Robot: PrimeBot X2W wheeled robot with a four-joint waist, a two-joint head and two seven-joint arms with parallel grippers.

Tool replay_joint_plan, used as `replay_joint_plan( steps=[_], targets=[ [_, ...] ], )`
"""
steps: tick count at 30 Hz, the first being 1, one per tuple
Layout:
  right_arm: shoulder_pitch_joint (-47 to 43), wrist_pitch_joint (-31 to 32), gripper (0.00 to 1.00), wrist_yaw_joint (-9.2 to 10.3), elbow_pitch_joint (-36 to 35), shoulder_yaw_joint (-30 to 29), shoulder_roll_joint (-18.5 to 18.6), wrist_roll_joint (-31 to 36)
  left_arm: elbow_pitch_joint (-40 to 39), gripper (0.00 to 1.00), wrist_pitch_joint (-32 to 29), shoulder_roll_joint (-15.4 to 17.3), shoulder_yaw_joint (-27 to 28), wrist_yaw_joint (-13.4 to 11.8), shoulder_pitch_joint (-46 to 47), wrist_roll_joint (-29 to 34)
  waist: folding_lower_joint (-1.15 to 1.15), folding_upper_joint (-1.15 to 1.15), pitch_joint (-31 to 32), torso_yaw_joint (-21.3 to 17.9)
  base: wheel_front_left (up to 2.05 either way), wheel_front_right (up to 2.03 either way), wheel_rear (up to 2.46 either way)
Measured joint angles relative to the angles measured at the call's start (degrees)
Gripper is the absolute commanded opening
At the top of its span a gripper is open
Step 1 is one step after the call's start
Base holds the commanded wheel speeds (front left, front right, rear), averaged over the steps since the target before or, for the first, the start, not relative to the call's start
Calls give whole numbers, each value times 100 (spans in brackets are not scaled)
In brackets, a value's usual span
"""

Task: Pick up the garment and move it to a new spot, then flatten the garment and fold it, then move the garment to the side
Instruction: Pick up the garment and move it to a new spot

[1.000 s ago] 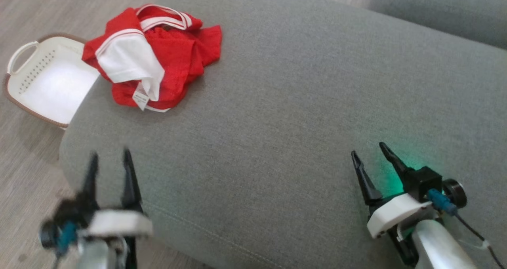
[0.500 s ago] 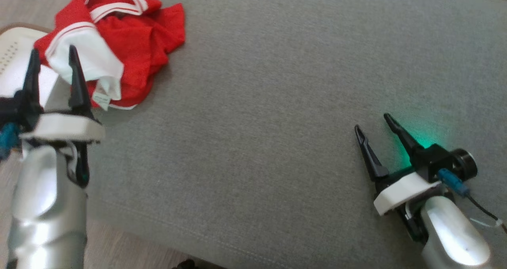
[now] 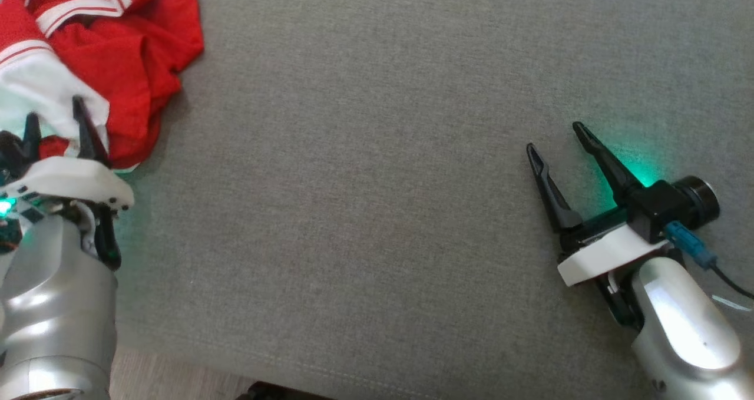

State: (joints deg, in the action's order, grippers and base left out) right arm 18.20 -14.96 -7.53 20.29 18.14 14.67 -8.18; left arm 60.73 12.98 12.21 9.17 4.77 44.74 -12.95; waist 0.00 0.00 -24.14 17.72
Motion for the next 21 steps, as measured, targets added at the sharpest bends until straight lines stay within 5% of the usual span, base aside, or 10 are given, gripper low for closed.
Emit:
replay_joint_plan(
  steps=[3,4,5,6,13,21],
  targets=[
    [25,-2,100,0,-41,-7,7,-36,287,100,-32,7,31,-92,40,-92,0,0,-51,-61,0,0,0],
    [32,-18,100,0,-42,-10,5,-40,379,78,-41,9,30,-113,70,-97,0,0,-55,-77,0,0,0],
    [36,-19,100,0,-42,-12,5,-40,420,26,-38,10,41,-129,92,-123,0,0,-56,-90,0,0,0],
    [38,-19,100,0,-41,-16,5,-40,460,0,-38,13,37,-124,117,-126,0,0,-55,-100,0,0,0],
    [104,-18,100,0,83,-54,-7,-92,431,0,90,132,-24,-125,259,-52,0,0,32,-131,0,0,0],
    [-142,-7,100,0,464,-226,-285,-144,-1195,0,148,347,-405,45,331,381,0,0,547,-244,0,0,0]
  ],
)
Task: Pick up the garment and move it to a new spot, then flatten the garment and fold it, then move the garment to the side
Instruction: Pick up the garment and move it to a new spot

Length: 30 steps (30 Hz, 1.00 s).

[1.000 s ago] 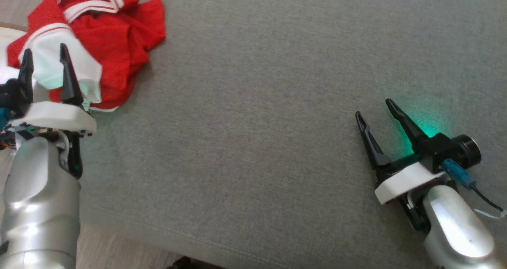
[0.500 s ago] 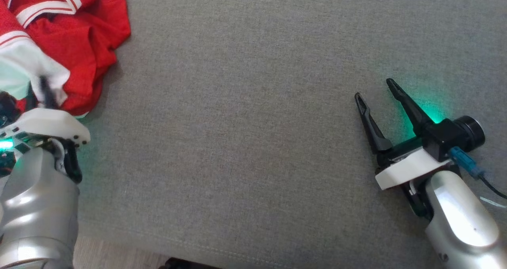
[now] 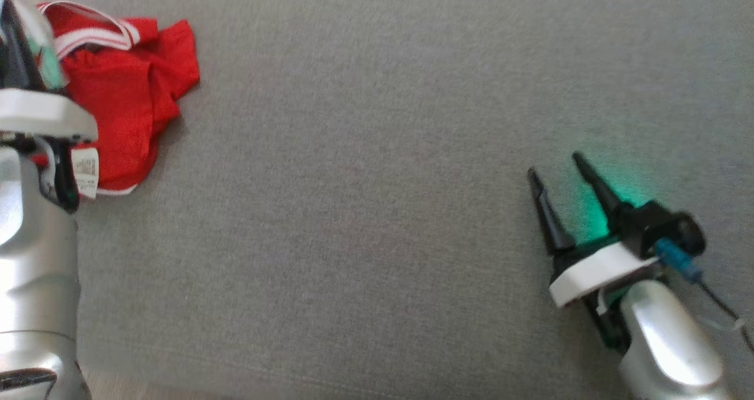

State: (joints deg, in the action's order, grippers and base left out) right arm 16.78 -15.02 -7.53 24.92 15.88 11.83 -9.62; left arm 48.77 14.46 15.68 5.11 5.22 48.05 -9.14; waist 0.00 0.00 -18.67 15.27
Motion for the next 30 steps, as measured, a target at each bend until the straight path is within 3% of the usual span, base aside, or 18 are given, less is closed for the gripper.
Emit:
replay_joint_plan(
  steps=[9,16,20,29,30],
  targets=[
    [-372,23,100,0,160,-116,-509,-7,-1243,0,27,-78,-901,193,1,90,-1,0,731,-510,0,0,0],
    [-671,23,100,0,232,-145,-614,-4,-1713,0,30,-665,-2443,236,-16,-923,-1,0,1123,-1270,0,0,0],
    [-744,24,100,0,275,-140,-642,5,-1815,0,30,-903,-3011,236,-23,-1354,-1,0,1290,-1749,0,0,0],
    [-771,24,100,0,301,-85,-730,4,-1610,0,31,-1392,-3502,236,-231,-2003,-1,0,1444,-2666,0,0,0],
    [-775,24,100,0,304,-85,-731,4,-1526,48,30,-1397,-3509,233,-344,-2007,-1,0,1452,-2729,0,0,0]
  ],
)
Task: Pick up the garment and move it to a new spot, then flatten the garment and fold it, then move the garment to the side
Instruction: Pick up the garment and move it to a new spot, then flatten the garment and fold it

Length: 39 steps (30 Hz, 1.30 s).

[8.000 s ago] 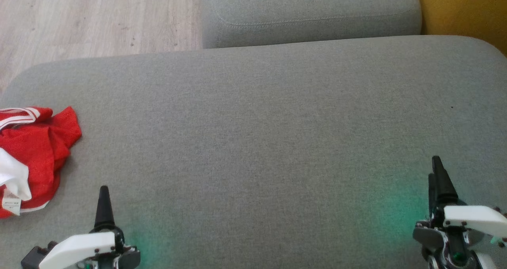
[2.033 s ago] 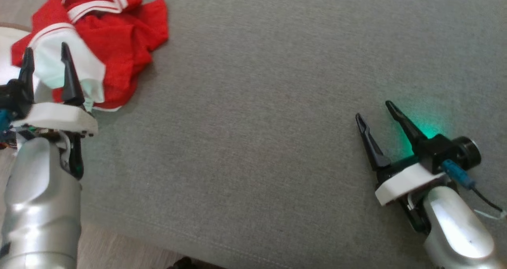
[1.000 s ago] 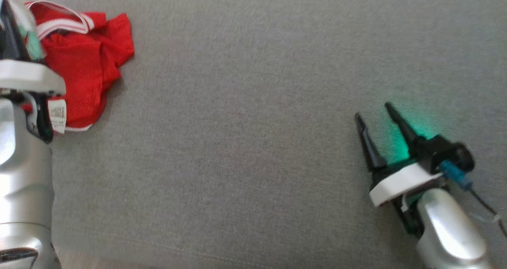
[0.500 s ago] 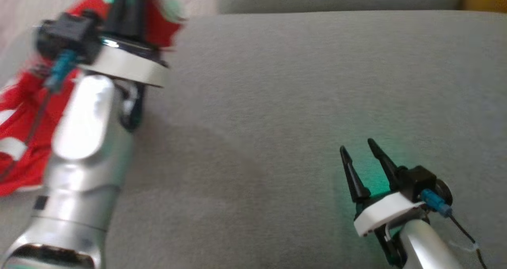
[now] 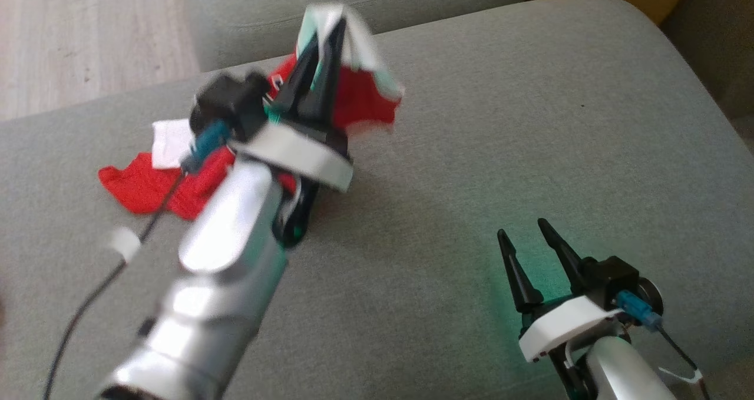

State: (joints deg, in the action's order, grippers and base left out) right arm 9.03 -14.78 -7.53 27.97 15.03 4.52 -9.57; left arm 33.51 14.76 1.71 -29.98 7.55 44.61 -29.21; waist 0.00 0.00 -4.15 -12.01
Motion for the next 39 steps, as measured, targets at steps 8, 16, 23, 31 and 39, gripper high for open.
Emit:
replay_joint_plan(
  steps=[8,16,23,31,39],
  targets=[
    [-26,0,100,0,-5,-190,-10,2,236,100,-4,2,82,-218,-1063,3,1,0,50,33,0,0,0],
    [-98,0,100,0,-36,-552,-30,37,-219,100,-5,101,1338,-407,-2732,714,0,0,155,495,0,0,0],
    [-340,0,100,0,-41,-670,-59,58,-998,100,-7,126,2340,-343,-4109,1202,0,0,313,746,0,0,0],
    [-402,0,100,0,-40,-776,-87,57,-1247,100,-7,114,2759,-244,-4886,1150,0,0,336,892,0,0,0],
    [-407,0,100,0,56,-788,-89,58,-1299,100,-7,111,2357,-248,-4844,1081,0,0,273,996,0,0,0]
  ],
)
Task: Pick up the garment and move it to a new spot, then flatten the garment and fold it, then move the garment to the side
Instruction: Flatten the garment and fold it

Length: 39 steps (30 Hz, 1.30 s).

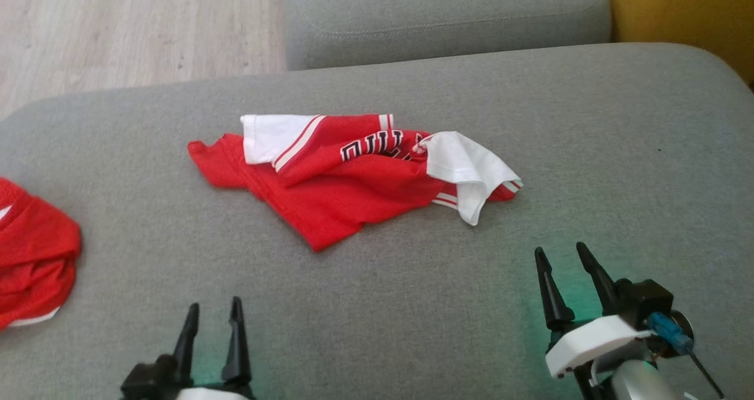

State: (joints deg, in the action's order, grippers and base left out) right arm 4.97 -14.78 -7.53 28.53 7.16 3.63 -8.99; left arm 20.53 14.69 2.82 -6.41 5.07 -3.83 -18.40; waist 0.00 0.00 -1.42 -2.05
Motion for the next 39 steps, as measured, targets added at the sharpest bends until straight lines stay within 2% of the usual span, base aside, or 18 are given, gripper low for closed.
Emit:
replay_joint_plan(
  steps=[5,11,23,24,25,26,27,33,39],
  targets=[
    [104,0,100,0,175,83,1,-29,14,100,0,1,-407,-2,159,-130,1,0,-173,164,0,0,0],
    [666,0,100,0,549,208,0,-367,63,100,0,0,-855,-38,481,-198,1,0,-422,501,0,0,0],
    [1230,0,100,0,1238,83,-9,-716,89,100,0,-1,-1180,-102,664,-281,2,0,-893,1203,0,0,0],
    [1241,1,87,0,1247,8,-20,-715,89,100,0,-1,-1177,-103,673,-281,2,0,-917,1228,0,0,0],
    [1244,1,57,0,1249,-64,-22,-698,89,100,0,0,-1173,-103,687,-281,2,0,-935,1247,0,0,0],
    [1244,0,16,0,1250,-141,-22,-682,89,100,0,-1,-1169,-103,701,-281,1,0,-946,1256,0,0,0],
    [1244,0,0,0,1267,-181,-22,-681,88,100,0,-1,-1159,-107,709,-283,1,0,-952,1257,0,0,0],
    [1241,1,0,0,960,-390,98,-459,75,100,1,0,-1027,-154,715,-292,0,0,-911,1115,0,0,0],
    [1210,1,0,0,169,-737,917,20,70,100,0,-1,-1032,-152,711,-434,0,0,-728,828,0,0,0]
  ],
)
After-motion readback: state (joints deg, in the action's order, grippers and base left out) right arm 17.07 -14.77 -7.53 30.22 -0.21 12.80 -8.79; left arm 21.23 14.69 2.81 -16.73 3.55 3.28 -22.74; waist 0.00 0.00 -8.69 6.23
